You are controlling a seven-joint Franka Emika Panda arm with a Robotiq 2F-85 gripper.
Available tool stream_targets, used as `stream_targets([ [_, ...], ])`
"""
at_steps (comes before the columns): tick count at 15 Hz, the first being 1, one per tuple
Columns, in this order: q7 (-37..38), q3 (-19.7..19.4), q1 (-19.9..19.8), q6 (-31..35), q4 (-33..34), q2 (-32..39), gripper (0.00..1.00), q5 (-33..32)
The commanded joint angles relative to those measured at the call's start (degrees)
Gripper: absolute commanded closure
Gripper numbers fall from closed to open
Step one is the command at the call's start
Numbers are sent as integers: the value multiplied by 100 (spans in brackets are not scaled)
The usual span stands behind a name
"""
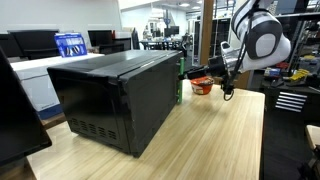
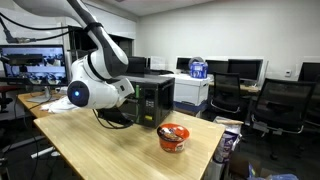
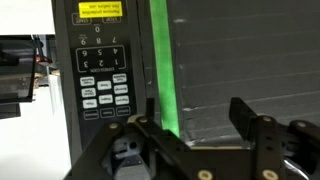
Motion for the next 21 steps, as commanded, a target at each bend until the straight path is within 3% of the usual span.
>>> stream_targets([
  [1,-360,-10,50,-112,33,111,55,256],
  [6,-541,-82,37,-151,64,173,93,396],
  [7,-267,-111,26,5,210,90,95,232],
  [8,-272,-387,300,6,240,110,99,240],
  [9,-282,-201,-9,-55,264,164,93,132],
  [13,-282,-235,4,21,235,126,93,123],
  [17,-279,-352,-87,-58,-182,-240,93,-448],
  [18,-277,-626,171,-108,-248,-287,93,-507],
  [21,-262,-907,403,-101,-333,-414,93,-658],
])
